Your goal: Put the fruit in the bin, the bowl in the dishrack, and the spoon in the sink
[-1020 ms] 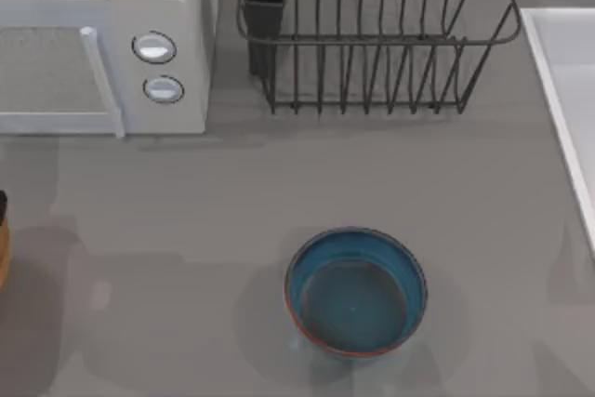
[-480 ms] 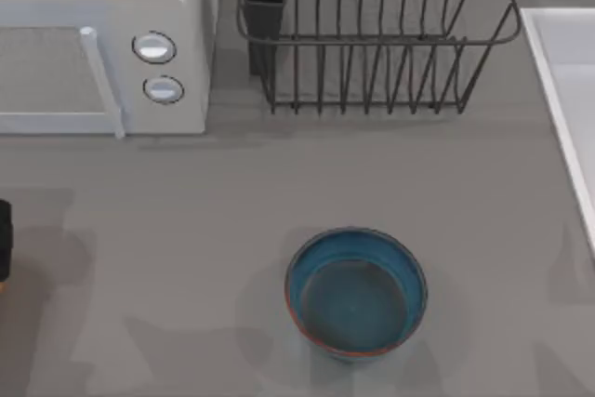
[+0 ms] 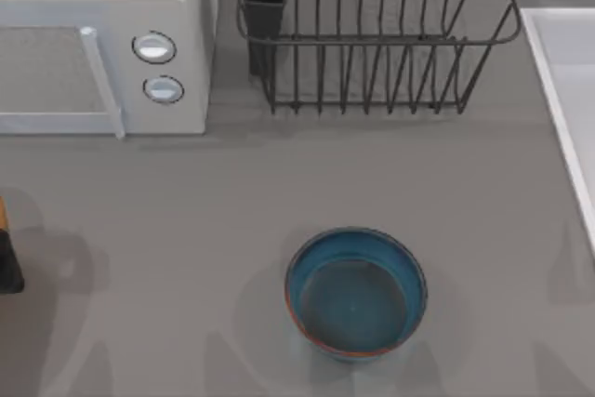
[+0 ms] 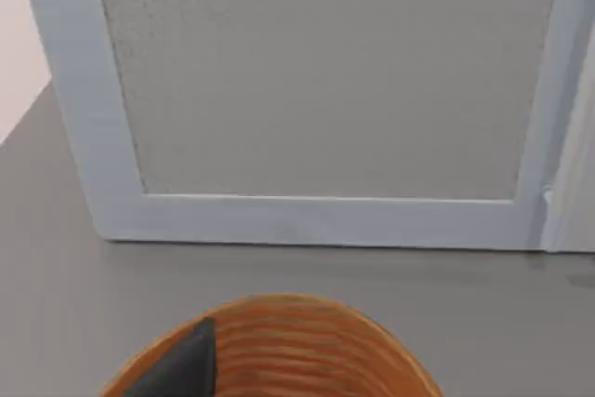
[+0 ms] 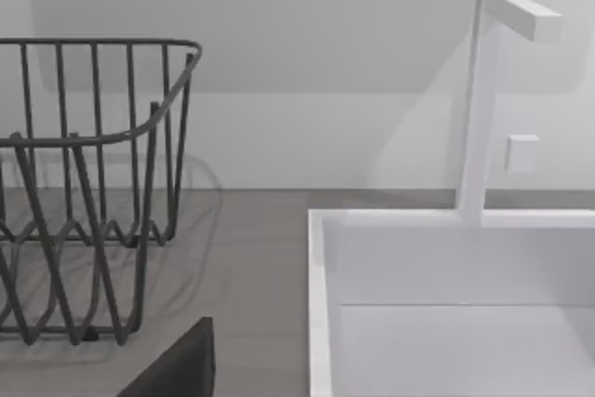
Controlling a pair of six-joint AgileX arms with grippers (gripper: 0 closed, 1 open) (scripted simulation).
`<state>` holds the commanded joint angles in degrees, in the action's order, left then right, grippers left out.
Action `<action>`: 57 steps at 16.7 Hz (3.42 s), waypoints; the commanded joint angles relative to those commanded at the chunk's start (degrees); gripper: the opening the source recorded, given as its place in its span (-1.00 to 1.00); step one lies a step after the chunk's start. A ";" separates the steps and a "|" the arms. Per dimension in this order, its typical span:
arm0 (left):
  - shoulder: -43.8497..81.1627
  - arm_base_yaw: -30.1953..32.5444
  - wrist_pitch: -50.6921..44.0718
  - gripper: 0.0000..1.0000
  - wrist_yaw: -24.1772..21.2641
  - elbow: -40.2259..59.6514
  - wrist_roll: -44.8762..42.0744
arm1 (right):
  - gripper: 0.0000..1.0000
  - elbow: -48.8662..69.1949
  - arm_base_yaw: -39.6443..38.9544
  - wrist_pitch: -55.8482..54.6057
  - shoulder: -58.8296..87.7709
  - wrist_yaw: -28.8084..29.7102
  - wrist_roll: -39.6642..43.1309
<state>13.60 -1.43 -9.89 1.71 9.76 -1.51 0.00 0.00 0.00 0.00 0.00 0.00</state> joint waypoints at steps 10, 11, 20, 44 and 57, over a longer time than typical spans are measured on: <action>-13.60 1.43 9.89 1.00 -1.71 -9.76 1.51 | 1.00 0.00 0.00 0.00 0.00 0.00 0.00; -13.60 1.43 9.89 1.00 -1.71 -9.76 1.51 | 1.00 0.00 0.00 0.00 0.00 0.00 0.00; -13.60 1.43 9.89 1.00 -1.71 -9.76 1.51 | 1.00 18.77 -9.01 15.66 21.25 -0.41 -9.57; -13.60 1.43 9.89 1.00 -1.71 -9.76 1.51 | 1.00 82.89 -39.17 69.67 103.23 0.04 -39.95; -13.60 1.43 9.89 1.00 -1.71 -9.76 1.51 | 1.00 67.69 -39.34 47.94 109.74 0.07 -40.22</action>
<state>0.00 0.00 0.00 0.00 0.00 0.00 67.69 -39.34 47.94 109.74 0.07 -40.22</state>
